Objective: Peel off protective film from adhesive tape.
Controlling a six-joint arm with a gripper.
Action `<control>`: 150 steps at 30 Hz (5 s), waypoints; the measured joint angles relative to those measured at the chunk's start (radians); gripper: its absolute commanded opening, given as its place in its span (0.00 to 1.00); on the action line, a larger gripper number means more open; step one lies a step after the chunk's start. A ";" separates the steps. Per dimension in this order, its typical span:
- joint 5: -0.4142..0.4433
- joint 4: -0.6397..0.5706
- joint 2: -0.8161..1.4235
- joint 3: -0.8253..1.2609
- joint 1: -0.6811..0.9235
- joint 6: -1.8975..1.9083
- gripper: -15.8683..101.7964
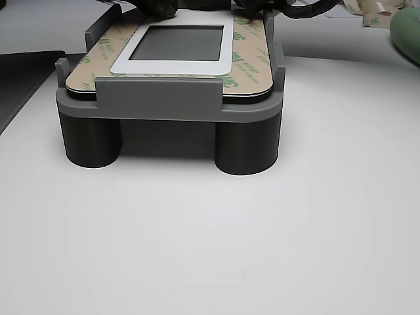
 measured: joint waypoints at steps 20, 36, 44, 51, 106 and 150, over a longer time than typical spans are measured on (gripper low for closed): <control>0.003 0.035 0.015 0.000 0.003 0.038 0.04; -0.015 0.049 0.017 -0.011 0.000 0.012 0.04; -0.021 0.049 0.020 -0.023 -0.002 0.012 0.04; -0.031 0.029 0.009 -0.023 -0.014 -0.012 0.04; -0.038 0.003 0.008 0.009 0.000 0.046 0.04; -0.032 -0.003 0.048 0.046 0.006 0.055 0.04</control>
